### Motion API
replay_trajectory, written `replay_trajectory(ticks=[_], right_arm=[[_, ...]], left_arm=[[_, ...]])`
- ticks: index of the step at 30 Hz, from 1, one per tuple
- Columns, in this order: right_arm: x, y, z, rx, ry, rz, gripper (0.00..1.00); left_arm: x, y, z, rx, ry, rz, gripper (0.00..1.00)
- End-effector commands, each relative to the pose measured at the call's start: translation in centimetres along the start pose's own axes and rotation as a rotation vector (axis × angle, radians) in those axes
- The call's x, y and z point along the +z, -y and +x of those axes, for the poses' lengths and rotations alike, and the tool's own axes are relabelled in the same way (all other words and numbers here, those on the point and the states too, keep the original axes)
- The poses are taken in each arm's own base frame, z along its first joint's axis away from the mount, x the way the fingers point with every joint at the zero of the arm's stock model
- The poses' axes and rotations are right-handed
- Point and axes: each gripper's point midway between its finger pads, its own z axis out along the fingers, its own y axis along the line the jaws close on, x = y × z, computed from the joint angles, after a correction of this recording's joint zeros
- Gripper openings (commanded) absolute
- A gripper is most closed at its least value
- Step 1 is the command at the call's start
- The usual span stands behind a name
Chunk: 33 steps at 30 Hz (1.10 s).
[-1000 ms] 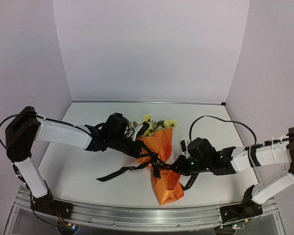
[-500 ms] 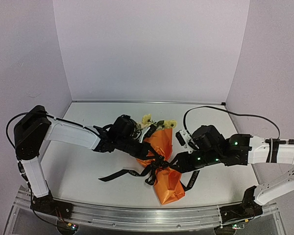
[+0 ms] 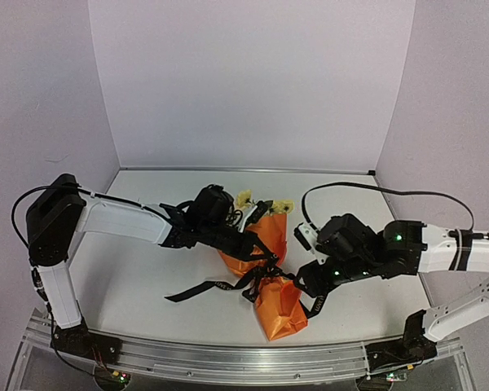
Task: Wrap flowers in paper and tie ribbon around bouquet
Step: Cross the half-tied ribbon over the folded bouquet.
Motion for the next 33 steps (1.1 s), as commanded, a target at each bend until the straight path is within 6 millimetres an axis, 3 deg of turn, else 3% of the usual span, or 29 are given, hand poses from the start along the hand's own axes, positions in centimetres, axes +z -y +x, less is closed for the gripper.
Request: replay_trajectory(ticks=[1, 6, 13, 17, 22, 26, 33], right_arm=[[0.1, 6.3, 2.5, 0.054, 0.024, 0.200, 0.54], [3.9, 5.6, 4.2, 0.182, -0.020, 0.066, 0.49], [8.1, 6.1, 4.4, 0.287, -0.004, 0.103, 0.33], [9.5, 5.8, 4.9, 0.273, 0.004, 0.141, 0.29], [10.2, 3.7, 4.2, 0.230, 0.066, 0.139, 0.28], [10.3, 3.3, 4.1, 0.251, 0.105, 0.145, 0.27], [7.7, 5.8, 4.4, 0.243, 0.182, 0.226, 0.30]], left_arm=[[0.0, 2.0, -1.9, 0.027, 0.024, 0.056, 0.00], [0.5, 2.3, -2.0, -0.003, 0.012, 0.085, 0.00], [0.2, 3.8, -2.9, -0.043, 0.016, 0.144, 0.00], [0.1, 4.5, -3.2, -0.066, 0.016, 0.181, 0.00], [-0.3, 4.9, -3.8, -0.097, 0.026, 0.206, 0.00], [-0.3, 4.4, -3.7, -0.127, 0.023, 0.200, 0.00], [-0.2, 3.5, -3.0, -0.158, 0.023, 0.183, 0.00]])
